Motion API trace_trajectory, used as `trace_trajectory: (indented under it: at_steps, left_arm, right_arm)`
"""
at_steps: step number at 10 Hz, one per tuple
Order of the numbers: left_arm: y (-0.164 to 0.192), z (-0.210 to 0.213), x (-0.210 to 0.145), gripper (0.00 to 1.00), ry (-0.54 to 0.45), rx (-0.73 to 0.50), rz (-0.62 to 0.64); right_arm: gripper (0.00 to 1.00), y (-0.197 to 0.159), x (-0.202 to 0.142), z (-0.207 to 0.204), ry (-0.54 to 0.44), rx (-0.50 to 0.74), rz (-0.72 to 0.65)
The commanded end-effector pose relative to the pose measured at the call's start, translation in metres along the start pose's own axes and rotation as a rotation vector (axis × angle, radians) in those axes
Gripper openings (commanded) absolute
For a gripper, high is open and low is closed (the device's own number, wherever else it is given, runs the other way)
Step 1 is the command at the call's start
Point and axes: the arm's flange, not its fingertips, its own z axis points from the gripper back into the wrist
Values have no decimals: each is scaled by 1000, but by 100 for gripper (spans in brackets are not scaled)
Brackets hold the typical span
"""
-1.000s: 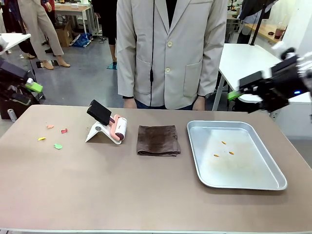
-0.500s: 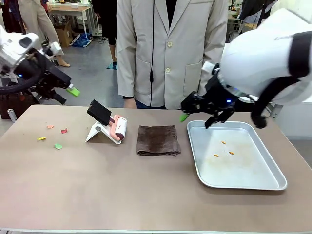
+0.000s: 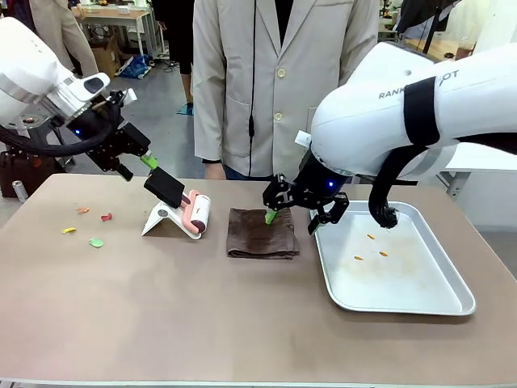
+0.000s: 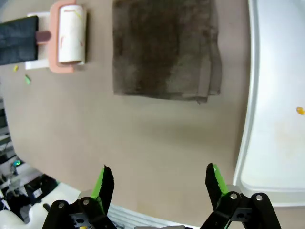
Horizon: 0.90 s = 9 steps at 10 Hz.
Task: Clean the surface of the table.
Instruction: Hold the Lint Roller with your left hand and the towel with your right hand.
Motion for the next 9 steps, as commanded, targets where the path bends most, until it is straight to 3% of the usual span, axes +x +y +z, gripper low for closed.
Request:
trace_trajectory:
  at_steps: [1, 3, 4, 8, 9]
  left_arm:
    - [-5, -7, 2, 100, -36, -15, 62]
    - [-3, -2, 0, 100, -60, -39, 124]
    - [-1, -8, 3, 100, -11, -13, 47]
    - [0, -8, 3, 100, -18, -18, 69]
    - [-4, -12, -2, 100, 20, -36, 91]
  right_arm:
    - [100, -3, 8, 5, -20, 39, -14]
    - [100, -15, 10, 9, -78, 14, 5]
    - [100, -6, 8, 5, -14, 10, -17]
    - [100, -8, 9, 6, -21, 12, -16]
    - [100, -8, 27, -2, -20, -6, -102]
